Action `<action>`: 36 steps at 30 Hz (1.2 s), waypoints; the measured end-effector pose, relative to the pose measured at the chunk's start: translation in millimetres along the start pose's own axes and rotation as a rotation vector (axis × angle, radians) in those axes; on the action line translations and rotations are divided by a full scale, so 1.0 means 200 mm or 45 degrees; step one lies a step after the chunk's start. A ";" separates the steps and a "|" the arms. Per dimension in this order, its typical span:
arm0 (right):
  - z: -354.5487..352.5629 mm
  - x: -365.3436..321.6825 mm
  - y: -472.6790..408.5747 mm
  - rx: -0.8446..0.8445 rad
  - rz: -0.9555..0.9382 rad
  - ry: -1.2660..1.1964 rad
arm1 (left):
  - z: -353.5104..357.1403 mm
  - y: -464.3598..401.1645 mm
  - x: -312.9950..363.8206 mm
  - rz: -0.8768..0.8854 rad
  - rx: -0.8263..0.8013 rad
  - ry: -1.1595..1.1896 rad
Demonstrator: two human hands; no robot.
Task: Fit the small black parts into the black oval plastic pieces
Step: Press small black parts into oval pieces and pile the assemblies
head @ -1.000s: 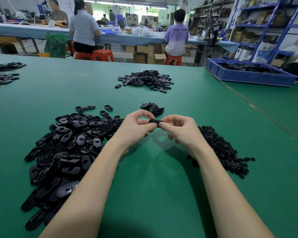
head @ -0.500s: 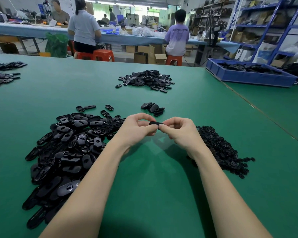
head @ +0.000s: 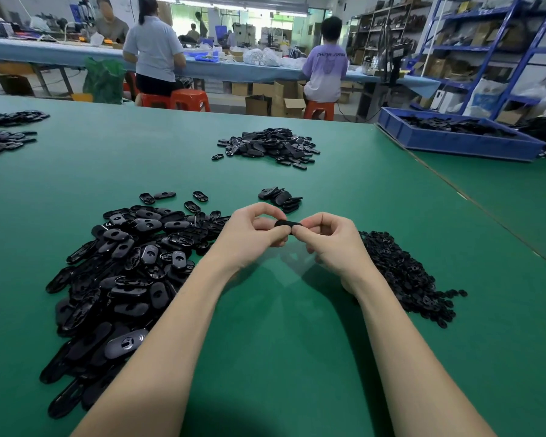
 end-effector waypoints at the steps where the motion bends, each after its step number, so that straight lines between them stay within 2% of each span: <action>1: 0.00 0.00 0.00 0.008 0.010 -0.038 | -0.02 0.00 0.01 0.044 -0.002 -0.058; 5: 0.00 0.00 0.00 0.033 0.080 -0.101 | -0.05 0.01 0.02 0.249 0.189 -0.432; 7: 0.00 0.01 0.00 0.048 0.077 -0.087 | -0.05 0.01 0.01 0.287 0.250 -0.523; 10: 0.00 0.03 0.00 0.144 0.032 0.104 | -0.06 -0.01 -0.02 0.215 0.314 -0.643; 13: 0.02 0.06 0.00 0.232 -0.033 0.409 | -0.09 -0.07 -0.05 0.114 0.460 -0.603; 18: 0.04 0.08 0.00 0.123 0.022 0.689 | -0.07 -0.24 -0.03 -0.061 0.621 -0.522; 23: 0.04 0.08 -0.02 0.042 0.058 0.746 | -0.01 -0.43 0.07 -0.051 0.787 -0.677; 30: 0.03 0.09 -0.02 0.029 0.073 0.768 | 0.11 -0.57 0.03 -0.086 0.775 -0.850; 36: 0.02 0.10 -0.03 0.019 0.066 0.786 | 0.11 -0.57 0.02 -0.046 0.755 -0.872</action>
Point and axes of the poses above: each hand's wrist, its own y-axis away from the middle knuckle, its own z-axis out of the palm, x = y × z, the point moved 2 cm from there along -y, towards the middle knuckle, and after that the axes turned 11 degrees about -z, right-handed, at the moved point
